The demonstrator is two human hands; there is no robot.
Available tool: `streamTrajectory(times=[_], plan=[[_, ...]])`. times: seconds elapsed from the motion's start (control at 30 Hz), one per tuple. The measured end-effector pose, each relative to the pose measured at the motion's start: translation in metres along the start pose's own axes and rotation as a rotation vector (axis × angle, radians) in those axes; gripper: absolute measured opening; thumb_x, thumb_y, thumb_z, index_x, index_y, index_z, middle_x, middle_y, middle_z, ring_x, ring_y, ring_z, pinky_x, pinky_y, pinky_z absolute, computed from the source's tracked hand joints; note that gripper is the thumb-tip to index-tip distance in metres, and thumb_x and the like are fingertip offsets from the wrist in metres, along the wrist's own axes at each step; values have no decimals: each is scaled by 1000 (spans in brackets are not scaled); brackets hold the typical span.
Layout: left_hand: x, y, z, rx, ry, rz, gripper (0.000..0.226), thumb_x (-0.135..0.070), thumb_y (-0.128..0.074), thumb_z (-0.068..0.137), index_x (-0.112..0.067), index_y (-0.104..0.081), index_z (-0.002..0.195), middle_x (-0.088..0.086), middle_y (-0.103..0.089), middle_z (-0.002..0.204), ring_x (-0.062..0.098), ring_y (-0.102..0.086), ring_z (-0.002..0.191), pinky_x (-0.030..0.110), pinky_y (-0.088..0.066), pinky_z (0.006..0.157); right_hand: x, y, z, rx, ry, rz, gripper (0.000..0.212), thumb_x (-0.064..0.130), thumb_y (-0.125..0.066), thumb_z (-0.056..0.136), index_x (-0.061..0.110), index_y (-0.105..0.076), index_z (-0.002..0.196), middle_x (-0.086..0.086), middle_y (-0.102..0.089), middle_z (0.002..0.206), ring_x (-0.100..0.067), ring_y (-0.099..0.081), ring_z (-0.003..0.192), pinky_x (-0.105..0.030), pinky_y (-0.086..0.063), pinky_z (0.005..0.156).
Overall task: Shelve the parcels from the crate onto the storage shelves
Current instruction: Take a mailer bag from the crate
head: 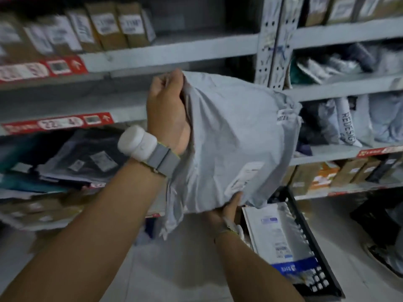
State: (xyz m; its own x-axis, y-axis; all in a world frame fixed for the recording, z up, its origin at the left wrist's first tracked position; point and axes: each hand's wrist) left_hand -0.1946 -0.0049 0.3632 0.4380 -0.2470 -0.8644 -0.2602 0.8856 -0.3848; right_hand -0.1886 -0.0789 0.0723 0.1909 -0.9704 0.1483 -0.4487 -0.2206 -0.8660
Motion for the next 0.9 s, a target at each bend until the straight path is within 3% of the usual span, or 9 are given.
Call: streamTrajectory(times=[0.07, 0.17, 0.27, 0.37, 0.47, 0.6, 0.7, 0.8, 0.9], plan=[[-16, 33, 6, -25, -23, 52, 12, -17, -56, 99, -5, -60, 98, -3, -63, 79, 3, -62, 70, 19, -51, 70, -12, -4, -6, 63, -1, 25, 69, 65, -68, 75, 19, -68, 126, -14, -64, 131, -38, -55, 125, -58, -36, 110], [-45, 118, 21, -118, -10, 207, 6, -21, -63, 90, -17, -59, 91, -1, -62, 83, 16, -61, 81, 35, -51, 77, -26, -9, -19, 131, 33, -93, 53, 55, -70, 80, 20, -73, 120, -12, -67, 127, -38, -62, 117, -59, -44, 103], [-59, 201, 36, -230, -61, 530, 27, -26, -67, 78, -15, -58, 101, 9, -65, 101, 29, -63, 96, 49, -54, 89, -14, -22, -23, 106, 64, -294, 51, 48, -65, 86, 17, -68, 126, -12, -67, 127, -36, -62, 116, -52, -48, 98], [-57, 249, 31, -240, -167, 850, 46, -28, -73, 80, -17, -52, 120, 5, -62, 117, 23, -60, 106, 38, -50, 93, 3, -52, -33, 94, 167, -562, 55, 42, -78, 76, 15, -69, 122, -11, -68, 125, -36, -63, 114, -50, -49, 98], [-37, 261, 18, -22, -234, 946, 64, -33, -80, 76, -23, -47, 130, 1, -55, 126, 20, -55, 113, 39, -47, 96, 23, -90, -51, 237, 350, -862, 43, 24, -77, 79, 7, -70, 118, -15, -73, 111, -40, -68, 104, -41, -60, 76], [-35, 256, 8, 181, -470, 1253, 95, -47, -82, 71, -20, -33, 148, 7, -36, 152, 26, -31, 140, 47, -29, 115, 20, -168, -99, 536, 602, -1431, 19, 18, -79, 82, 14, -75, 100, -9, -75, 92, -29, -70, 86, -43, -59, 75], [-38, 252, 11, 374, -234, 1265, 111, -63, -82, 63, -30, -25, 153, -3, -28, 159, 22, -24, 147, 43, -26, 118, 12, -219, -126, 734, 818, -1894, 12, 23, -83, 80, 19, -72, 83, -1, -71, 79, -8, -62, 74, -34, -53, 69], [-33, 251, 6, 568, 71, 916, 75, -59, -86, 58, -52, -51, 125, -27, -59, 125, 9, -54, 123, 23, -47, 93, 2, -254, -149, 864, 970, -2079, 15, 25, -82, 80, 33, -71, 86, 11, -72, 86, -2, -64, 81, -33, -54, 76], [-22, 238, 4, 406, 47, 691, 35, -38, -86, 71, -42, -65, 99, -23, -69, 99, 8, -66, 101, 28, -52, 86, -15, -278, -167, 925, 1210, -2136, 29, 29, -81, 81, 19, -72, 107, 1, -74, 103, -18, -69, 97, -41, -55, 87]])
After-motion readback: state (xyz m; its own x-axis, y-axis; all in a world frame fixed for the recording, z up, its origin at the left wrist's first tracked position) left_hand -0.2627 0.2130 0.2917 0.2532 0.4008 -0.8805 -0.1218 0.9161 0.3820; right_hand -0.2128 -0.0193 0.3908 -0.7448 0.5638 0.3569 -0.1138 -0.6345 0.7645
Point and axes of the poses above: each hand's wrist, its own z-axis towards the middle knuckle, its own y-axis out of the back of the hand, x = y × z
